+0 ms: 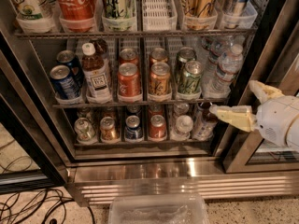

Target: Pick water bottle from middle shelf of fridge

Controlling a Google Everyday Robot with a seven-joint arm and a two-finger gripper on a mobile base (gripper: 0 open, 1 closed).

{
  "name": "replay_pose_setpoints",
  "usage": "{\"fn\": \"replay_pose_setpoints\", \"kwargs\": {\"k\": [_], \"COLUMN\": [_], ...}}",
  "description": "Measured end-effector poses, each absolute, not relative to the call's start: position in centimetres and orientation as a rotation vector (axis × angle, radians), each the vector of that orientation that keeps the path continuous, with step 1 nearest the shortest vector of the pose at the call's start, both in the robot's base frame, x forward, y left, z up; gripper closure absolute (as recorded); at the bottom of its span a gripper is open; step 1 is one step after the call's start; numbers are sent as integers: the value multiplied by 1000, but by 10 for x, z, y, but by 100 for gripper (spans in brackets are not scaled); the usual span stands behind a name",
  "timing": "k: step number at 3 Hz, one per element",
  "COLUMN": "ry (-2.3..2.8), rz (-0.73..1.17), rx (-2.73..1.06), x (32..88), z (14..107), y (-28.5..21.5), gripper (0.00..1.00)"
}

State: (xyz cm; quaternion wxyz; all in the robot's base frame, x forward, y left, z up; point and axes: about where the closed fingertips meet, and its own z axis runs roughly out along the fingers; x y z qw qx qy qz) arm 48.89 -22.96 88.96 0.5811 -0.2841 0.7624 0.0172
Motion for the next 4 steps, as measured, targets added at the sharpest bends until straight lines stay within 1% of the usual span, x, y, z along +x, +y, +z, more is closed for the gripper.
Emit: {"fn": "replay_pose_setpoints", "kwargs": {"k": [1, 2, 3, 4], "ry": [1781, 1744, 1706, 1670], "rz": [40, 17, -74, -159], "rx": [-664, -617, -494, -416], "x": [489, 491, 491, 499], "z": [890, 897, 897, 891], "y": [-230, -229, -255, -267], "gripper": [1, 12, 19, 18]}}
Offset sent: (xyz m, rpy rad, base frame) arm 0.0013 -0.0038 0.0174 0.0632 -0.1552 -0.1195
